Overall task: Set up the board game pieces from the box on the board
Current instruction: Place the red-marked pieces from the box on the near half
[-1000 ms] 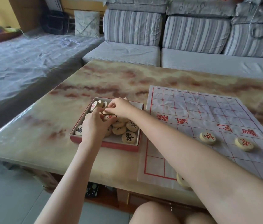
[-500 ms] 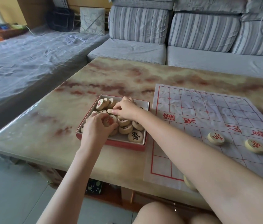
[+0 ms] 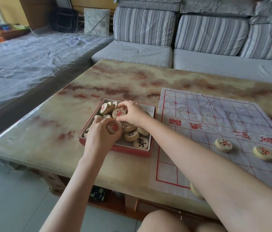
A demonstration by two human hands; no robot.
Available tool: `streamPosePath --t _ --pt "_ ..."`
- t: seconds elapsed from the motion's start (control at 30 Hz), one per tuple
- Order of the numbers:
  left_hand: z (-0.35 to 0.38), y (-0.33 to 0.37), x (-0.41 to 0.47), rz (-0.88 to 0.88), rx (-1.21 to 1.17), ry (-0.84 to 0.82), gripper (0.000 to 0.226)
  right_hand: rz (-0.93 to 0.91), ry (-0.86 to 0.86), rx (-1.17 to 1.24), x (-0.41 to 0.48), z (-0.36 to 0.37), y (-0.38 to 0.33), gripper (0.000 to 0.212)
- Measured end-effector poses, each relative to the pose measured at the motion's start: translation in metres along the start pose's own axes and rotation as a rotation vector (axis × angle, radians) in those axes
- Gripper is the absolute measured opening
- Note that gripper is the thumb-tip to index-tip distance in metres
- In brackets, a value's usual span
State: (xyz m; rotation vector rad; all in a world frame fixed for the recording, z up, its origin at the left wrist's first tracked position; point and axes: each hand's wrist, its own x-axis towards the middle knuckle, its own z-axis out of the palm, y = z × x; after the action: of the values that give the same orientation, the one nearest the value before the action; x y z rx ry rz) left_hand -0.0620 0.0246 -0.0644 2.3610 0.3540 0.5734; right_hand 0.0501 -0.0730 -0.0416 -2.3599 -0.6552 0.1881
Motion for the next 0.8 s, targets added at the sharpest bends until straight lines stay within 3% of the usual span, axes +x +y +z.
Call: streamPosePath --t 0.2,0.47,0.8 --pt "-0.002 0.004 0.0 0.005 -0.039 0.034 0.045 -0.02 0.061 0.152 -0.014 -0.021 0.0 0.052" --pt "-0.01 0.032 -0.015 0.084 -0.127 0.076 0.042 -0.051 0.072 0.084 -0.066 -0.057 0.004 0.047" --pt "-0.009 0.056 -0.061 0.273 -0.158 -0.068 0.042 -0.026 0.096 0.054 -0.143 -0.081 0.028 0.048"
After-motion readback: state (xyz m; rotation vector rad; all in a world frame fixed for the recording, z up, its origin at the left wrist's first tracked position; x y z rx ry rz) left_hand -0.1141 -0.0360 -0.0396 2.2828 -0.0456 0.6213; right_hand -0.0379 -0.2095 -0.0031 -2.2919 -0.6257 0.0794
